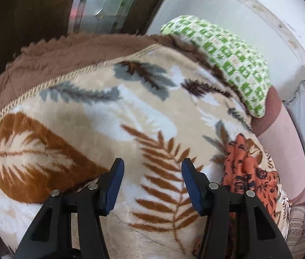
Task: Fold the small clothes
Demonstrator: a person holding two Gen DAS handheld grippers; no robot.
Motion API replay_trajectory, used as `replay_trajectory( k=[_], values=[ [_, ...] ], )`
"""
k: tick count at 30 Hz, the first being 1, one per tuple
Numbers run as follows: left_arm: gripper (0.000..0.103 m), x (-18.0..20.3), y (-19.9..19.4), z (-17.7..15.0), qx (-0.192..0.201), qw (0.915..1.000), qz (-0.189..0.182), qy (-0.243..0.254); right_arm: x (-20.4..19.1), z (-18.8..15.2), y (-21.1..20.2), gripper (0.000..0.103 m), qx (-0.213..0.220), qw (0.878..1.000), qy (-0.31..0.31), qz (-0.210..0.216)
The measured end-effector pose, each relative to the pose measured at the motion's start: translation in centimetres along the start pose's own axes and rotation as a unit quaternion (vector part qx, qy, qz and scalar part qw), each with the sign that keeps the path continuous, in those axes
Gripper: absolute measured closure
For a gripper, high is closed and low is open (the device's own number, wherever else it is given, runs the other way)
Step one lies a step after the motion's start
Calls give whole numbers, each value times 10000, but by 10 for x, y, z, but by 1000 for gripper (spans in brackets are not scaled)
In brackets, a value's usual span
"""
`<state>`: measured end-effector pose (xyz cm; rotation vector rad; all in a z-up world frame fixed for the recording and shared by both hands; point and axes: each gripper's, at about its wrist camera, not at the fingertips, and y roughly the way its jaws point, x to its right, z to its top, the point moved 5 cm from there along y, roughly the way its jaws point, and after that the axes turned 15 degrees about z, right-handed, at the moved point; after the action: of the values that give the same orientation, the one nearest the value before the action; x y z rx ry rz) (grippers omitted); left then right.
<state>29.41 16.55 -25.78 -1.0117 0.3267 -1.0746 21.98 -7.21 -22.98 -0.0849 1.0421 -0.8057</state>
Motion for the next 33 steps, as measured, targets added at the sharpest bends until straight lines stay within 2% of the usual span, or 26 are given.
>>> replay_trajectory(
  k=[2, 4, 6, 7, 9, 10, 11, 13, 14, 16, 17, 18, 19, 21, 24, 25, 28, 33],
  values=[
    [46, 9, -12, 0, 178, 9993, -337, -19, -8, 5, -28, 16, 249, 9994, -151, 165],
    [40, 23, -25, -5, 292, 9966, -764, 90, -7, 12, -58, 17, 596, 9978, -270, -102],
    [39, 46, -38, -14, 320, 9907, -1275, 362, 6, 22, -83, 22, 984, 9942, -181, -396],
    [39, 59, -46, -21, 372, 9864, -1502, 546, 16, 26, -94, 30, 1211, 9914, -30, -496],
    [39, 83, -59, -33, 518, 9787, -1700, 1026, 37, 35, -102, 50, 1421, 9876, 250, -615],
    [39, 97, -65, -42, 597, 9733, -1768, 1333, 48, 36, -101, 72, 1450, 9863, 402, -681],
    [39, 105, -68, -49, 625, 9697, -1802, 1525, 57, 36, -97, 78, 1411, 9856, 551, -751],
    [38, 119, -65, -63, 574, 9647, -1727, 1902, 77, 33, -83, 78, 1239, 9858, 784, -814],
    [38, 124, -58, -69, 484, 9641, -1519, 2122, 85, 30, -74, 78, 1099, 9865, 841, -871],
    [38, 125, -32, -83, 192, 9637, -738, 2558, 104, 21, -53, 80, 716, 9865, 900, -1162],
    [36, 119, -17, -85, -25, 9654, -400, 2575, 112, 17, -47, 79, 647, 9863, 903, -1220],
    [29, 112, -5, -83, -316, 9721, -456, 2279, 114, 16, -45, 79, 655, 9869, 896, -1168],
    [26, 102, 2, -77, -635, 9789, -662, 1826, 115, 19, -45, 80, 646, 9875, 889, -1133],
    [22, 93, 8, -72, -859, 9810, -738, 1577, 110, 31, -44, 80, 516, 9890, 754, -1162],
    [22, 96, 5, -71, -755, 9799, -696, 1711, 97, 58, -46, 80, 589, 9900, 319, -1239],
    [22, 98, 2, -72, -646, 9792, -634, 1814, 98, 74, -40, 77, 610, 9900, 310, -1233],
    [20, 103, 2, -72, -461, 9775, -503, 1993, 104, 103, -24, 76, 537, 9896, 405, -1268],
    [16, 106, 9, -71, -524, 9769, -500, 2011, 151, 134, 27, 77, 32, 9798, 929, -1770]
  ],
)
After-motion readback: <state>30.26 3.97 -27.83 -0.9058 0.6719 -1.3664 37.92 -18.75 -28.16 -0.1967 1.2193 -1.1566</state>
